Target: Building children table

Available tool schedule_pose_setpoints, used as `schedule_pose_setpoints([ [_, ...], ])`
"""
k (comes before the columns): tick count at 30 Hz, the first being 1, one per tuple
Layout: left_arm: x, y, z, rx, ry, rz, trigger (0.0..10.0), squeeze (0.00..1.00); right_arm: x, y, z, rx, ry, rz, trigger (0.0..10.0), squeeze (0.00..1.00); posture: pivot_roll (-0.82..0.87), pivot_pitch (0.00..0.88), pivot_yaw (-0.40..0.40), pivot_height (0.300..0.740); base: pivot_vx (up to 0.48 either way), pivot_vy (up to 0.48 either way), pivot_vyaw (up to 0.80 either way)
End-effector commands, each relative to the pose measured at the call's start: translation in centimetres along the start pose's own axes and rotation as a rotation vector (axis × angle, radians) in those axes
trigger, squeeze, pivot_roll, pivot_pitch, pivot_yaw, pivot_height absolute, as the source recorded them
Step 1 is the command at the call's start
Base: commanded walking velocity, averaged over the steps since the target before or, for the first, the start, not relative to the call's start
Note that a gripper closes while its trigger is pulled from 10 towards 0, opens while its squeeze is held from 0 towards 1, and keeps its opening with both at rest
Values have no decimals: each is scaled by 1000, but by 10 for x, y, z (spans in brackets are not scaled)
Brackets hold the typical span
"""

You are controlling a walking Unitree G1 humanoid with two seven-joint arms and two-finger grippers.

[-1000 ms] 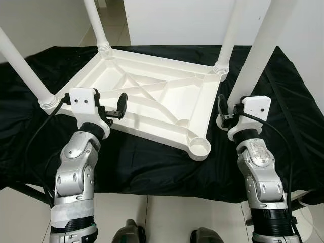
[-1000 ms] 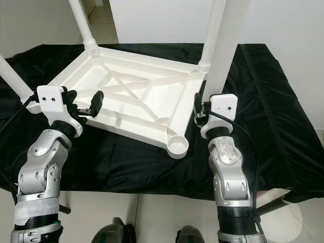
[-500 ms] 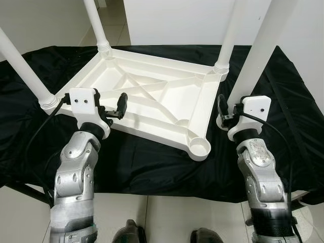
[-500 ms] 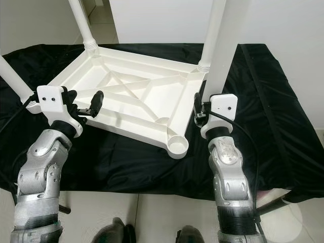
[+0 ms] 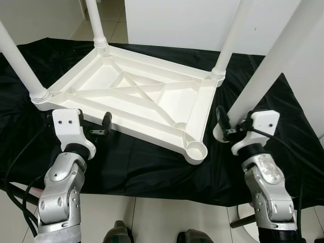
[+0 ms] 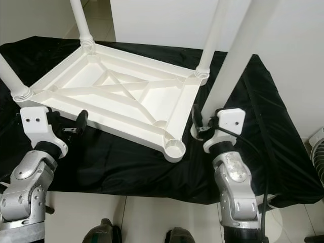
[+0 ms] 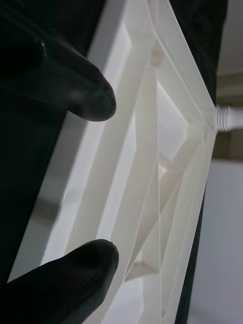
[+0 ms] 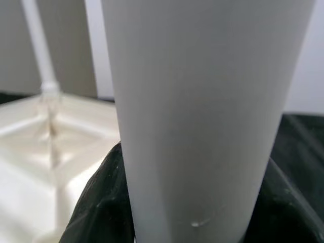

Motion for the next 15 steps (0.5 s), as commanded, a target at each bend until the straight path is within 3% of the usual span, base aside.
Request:
schedule_pose_setpoints([
  [1, 4, 0, -7, -50, 10, -16, 10000, 0, 6, 2, -1, 3, 2, -26, 10000, 0, -7, 52, -10, 740, 0, 0, 0],
  [7, 6, 2, -25, -171, 44, -17, 10000, 0, 15, 14, 2, 43, -13, -69, 10000, 0, -6, 68, -8, 740, 0, 0, 0],
  [9, 1, -3, -46, -292, 58, -11, 10000, 0, 19, 16, 12, 99, 10, -96, 10000, 0, -8, 82, -2, 740, 0, 0, 0],
  [10, 1, -3, -46, -292, 58, -11, 10000, 0, 19, 16, 12, 99, 10, -96, 10000, 0, -8, 82, -2, 740, 0, 0, 0],
  [12, -1, -10, -67, -430, 185, -43, 10000, 0, 17, 14, 23, 163, 46, -98, 10000, 0, -8, 83, -4, 740, 0, 0, 0],
  [14, -1, -10, -67, -430, 185, -43, 10000, 0, 17, 14, 23, 163, 46, -98, 10000, 0, -8, 83, -4, 740, 0, 0, 0],
  [15, -3, -14, -76, -501, 221, -56, 10000, 0, 13, 12, 27, 190, 62, -91, 10000, 0, -2, 83, -7, 740, 0, 0, 0],
])
Point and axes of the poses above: a point about 5 cm out from each wrist's last joint towards the gripper, its own y axis pointing out of the wrist towards the gripper, its own x axis along the axis of the wrist's last joint, z = x × y, the point moved 5 cm from there along y, pointing out of the wrist towards the gripper
